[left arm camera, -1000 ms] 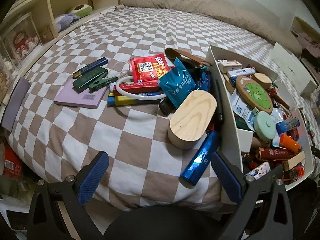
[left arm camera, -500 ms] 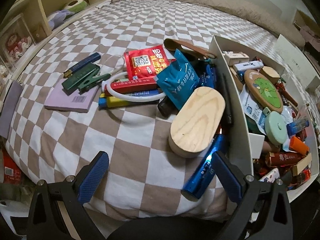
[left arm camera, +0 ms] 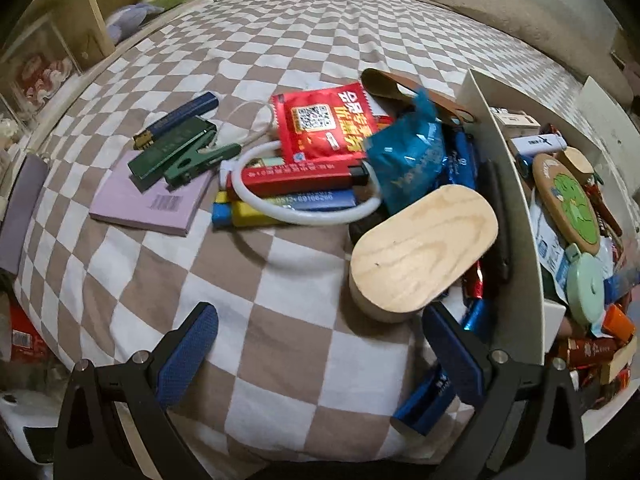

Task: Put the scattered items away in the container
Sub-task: 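Move right tool over clear nail-tip case while left tool approaches wooden oval lid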

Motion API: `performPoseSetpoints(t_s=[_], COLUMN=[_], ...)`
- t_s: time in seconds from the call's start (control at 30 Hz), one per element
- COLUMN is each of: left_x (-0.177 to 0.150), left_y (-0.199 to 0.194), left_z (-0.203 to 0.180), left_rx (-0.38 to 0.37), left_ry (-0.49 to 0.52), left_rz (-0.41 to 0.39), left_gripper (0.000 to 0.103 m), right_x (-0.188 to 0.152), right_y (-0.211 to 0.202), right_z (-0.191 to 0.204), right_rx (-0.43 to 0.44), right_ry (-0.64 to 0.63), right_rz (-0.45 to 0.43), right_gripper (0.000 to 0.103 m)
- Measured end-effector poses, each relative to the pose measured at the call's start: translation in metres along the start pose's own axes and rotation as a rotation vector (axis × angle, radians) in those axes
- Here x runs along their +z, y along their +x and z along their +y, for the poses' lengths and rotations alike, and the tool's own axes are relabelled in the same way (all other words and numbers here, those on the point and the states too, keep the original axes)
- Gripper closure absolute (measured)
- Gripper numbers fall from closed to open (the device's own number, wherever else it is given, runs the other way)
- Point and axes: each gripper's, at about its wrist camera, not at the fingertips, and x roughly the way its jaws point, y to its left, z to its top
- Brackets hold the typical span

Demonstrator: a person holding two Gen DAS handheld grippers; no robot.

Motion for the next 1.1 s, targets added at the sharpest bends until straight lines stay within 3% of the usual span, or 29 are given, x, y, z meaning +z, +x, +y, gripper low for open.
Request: performPoseSetpoints(t_s=[0.27, 0.7, 0.9, 1.1], left_x=[0.017, 0.029, 0.022, 0.024], left_y=[0.01, 0.017, 0.007, -0.005], left_z=[0.001, 0.038, 0.031, 0.02], left_rx=[0.022, 0.105, -0.043, -0.341], left_ry=[0.026, -0.043, 0.021, -0.012], left_rz=[-0.006, -0.043, -0.023, -0.002], left_gripper=[0.0, 0.0, 0.0, 0.0], right_x=[0.001, 0.001, 0.001, 0.002], right_y=[0.001, 0.001, 0.001, 0.001], right_z=[0.001, 0.001, 0.002, 0.002], right_rx=[-0.011, -0.011, -0.011, -0.013], right_ry=[0.0, 0.001, 0.001, -0.001], right_rz=[-0.001, -0.001, -0.001, -0.001], right_gripper=[0.0, 0.0, 0.0, 0.0])
